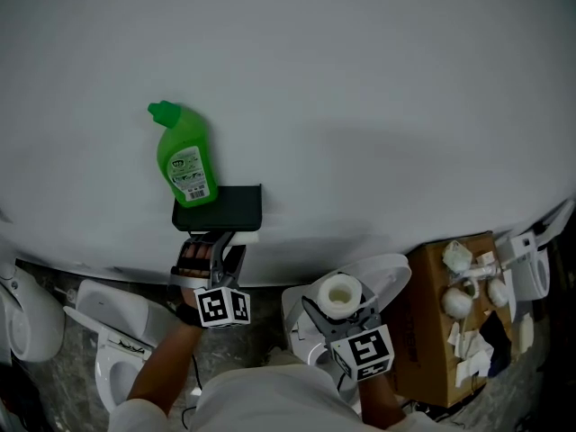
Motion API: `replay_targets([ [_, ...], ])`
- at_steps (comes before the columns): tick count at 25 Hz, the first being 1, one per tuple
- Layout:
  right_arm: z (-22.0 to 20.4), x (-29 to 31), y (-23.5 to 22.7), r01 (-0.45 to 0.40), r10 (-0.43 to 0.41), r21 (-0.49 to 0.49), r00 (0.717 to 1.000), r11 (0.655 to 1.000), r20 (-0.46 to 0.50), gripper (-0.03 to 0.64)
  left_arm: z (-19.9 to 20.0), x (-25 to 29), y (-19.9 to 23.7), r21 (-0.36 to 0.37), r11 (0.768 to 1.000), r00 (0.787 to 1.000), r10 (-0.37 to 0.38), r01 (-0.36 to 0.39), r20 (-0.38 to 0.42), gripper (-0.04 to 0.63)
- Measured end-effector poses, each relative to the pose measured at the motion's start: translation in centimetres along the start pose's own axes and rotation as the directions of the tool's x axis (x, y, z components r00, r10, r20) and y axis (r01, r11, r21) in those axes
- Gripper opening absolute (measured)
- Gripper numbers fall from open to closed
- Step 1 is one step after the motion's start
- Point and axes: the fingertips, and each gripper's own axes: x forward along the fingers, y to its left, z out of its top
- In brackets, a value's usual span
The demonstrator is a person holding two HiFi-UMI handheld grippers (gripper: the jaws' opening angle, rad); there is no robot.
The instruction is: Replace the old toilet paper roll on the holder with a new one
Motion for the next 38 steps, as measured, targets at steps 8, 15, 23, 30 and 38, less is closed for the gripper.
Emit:
replay_targets([
  [8,-0.8,-1.3,-1.4,0.045,-0.045,0.021,0.999,0.999,-0.009,0.336,3.1,0.9,-0.9,0.016,1.000,0.997,-0.024,0.023,0.068,0.206],
  [15,-1.2,-2.4,-2.7,0.085,-0.085,0.037,0.996,0.996,-0.006,0.336,7.3,1.4,-2.2,0.056,0.997,0.985,-0.067,0.059,0.159,0.198],
  [23,-1.5,-3.1,-3.2,0.105,-0.105,0.044,0.994,0.994,-0.006,0.336,10.9,0.2,-3.3,0.078,0.994,0.961,-0.094,0.076,0.260,0.187],
  [30,-1.6,-2.5,-2.4,0.084,-0.084,0.025,0.996,0.996,-0.014,0.336,9.3,-1.8,-2.7,0.003,0.999,0.963,-0.053,0.054,0.264,0.184],
  [38,-0.9,-0.8,0.6,0.035,-0.036,-0.029,0.999,0.999,-0.029,0.336,3.8,-6.0,-1.4,-0.143,0.990,0.983,0.020,0.007,0.185,0.184],
])
